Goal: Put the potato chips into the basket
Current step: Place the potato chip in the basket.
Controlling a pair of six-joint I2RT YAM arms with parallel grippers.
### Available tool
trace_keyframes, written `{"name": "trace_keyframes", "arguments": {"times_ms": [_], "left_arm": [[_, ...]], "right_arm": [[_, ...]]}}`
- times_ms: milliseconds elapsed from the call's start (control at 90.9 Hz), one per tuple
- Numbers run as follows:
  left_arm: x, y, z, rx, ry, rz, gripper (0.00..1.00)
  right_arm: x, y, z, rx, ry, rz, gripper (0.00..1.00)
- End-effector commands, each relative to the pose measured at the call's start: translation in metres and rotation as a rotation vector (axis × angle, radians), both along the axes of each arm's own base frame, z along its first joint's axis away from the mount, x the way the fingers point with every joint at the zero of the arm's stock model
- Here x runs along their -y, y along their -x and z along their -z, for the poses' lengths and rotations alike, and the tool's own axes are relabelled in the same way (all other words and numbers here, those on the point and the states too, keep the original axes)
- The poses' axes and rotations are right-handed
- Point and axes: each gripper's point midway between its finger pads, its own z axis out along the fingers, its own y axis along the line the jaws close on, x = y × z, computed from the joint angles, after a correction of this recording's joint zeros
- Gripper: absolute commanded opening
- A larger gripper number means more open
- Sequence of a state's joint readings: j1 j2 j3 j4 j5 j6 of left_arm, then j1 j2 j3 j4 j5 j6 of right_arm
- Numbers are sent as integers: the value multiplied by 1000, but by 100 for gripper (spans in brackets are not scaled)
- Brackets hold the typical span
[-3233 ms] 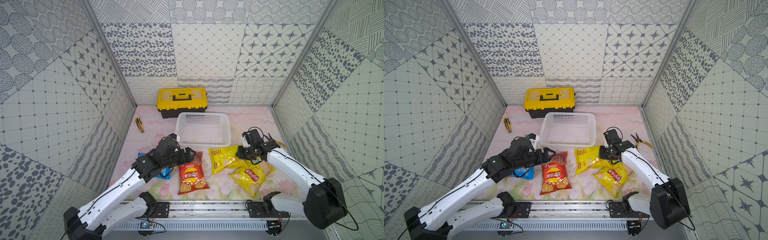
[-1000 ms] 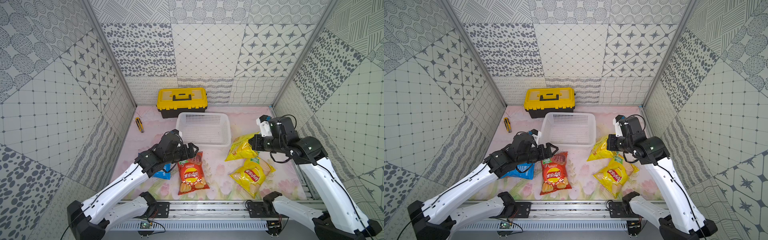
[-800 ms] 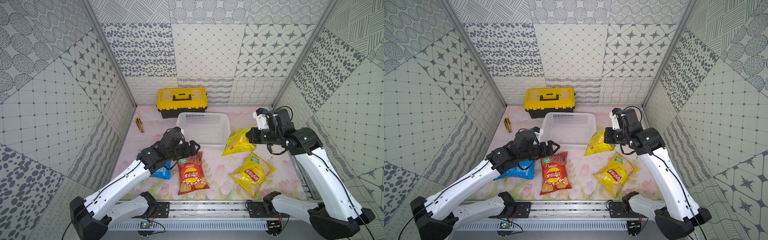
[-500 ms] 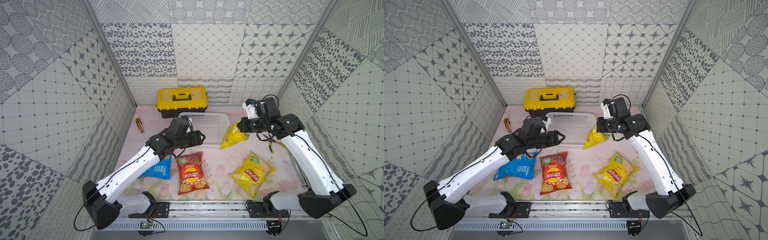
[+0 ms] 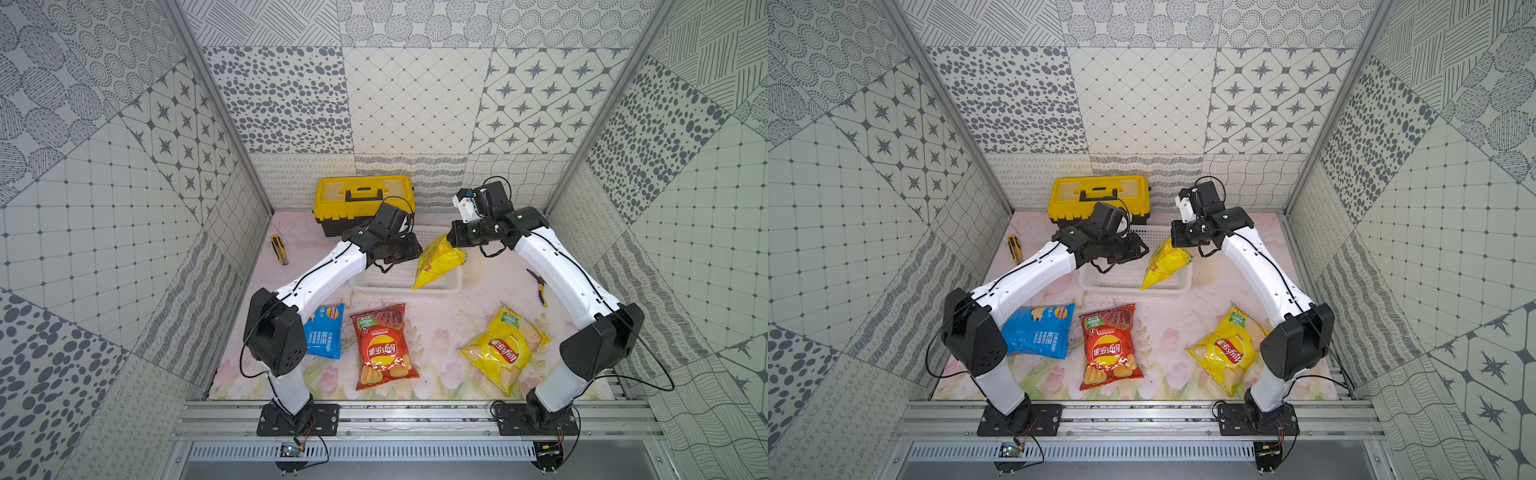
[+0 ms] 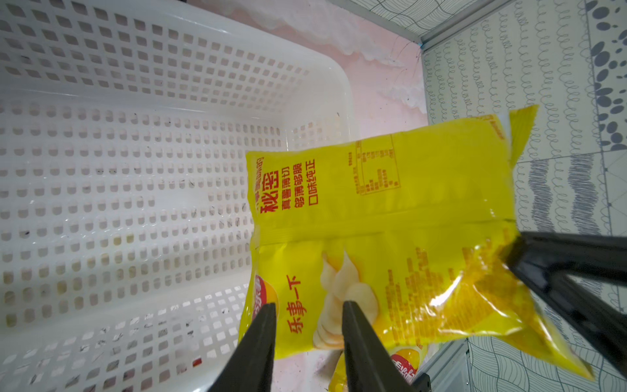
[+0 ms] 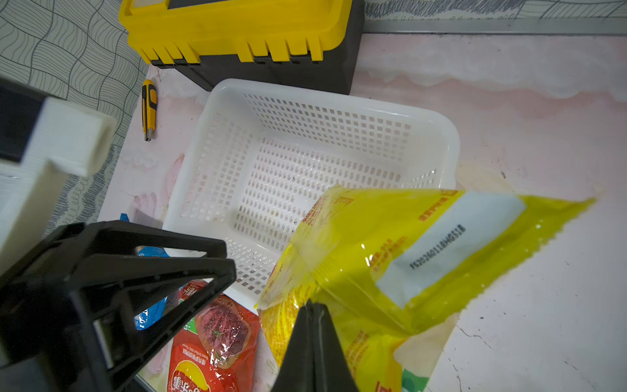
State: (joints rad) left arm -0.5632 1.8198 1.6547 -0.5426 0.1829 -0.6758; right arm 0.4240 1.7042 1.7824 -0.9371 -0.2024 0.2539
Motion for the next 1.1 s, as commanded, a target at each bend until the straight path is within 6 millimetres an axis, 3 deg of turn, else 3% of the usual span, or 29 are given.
{"name": "trace_keyframes", "arguments": {"times_ms": [0, 110, 209, 506, 682, 858, 958, 1090], "left_arm": [[17, -14, 33, -74, 20, 72, 35], [22, -20, 66, -145, -2, 71, 32], [26, -22, 85, -187, 0, 70, 29], [30, -33, 96, -201, 16, 34, 30], [25, -28, 104, -218, -2, 28, 30], [13, -23, 96, -195, -6, 13, 36], [9, -23, 94, -186, -14, 12, 37], [4, -24, 98, -193, -27, 10, 38]], "right_arm": [[-8, -19, -11, 66, -27, -16, 0], [-7, -27, 1, 50, -6, -7, 0], [-6, -34, 8, 46, 16, -3, 0], [-9, -50, 15, 53, 40, 2, 0], [-2, -41, 7, 54, 30, 37, 0], [20, -13, -16, 77, -3, 140, 52], [40, 4, -19, 77, -5, 226, 65], [65, 21, -9, 44, -8, 323, 67]]}}
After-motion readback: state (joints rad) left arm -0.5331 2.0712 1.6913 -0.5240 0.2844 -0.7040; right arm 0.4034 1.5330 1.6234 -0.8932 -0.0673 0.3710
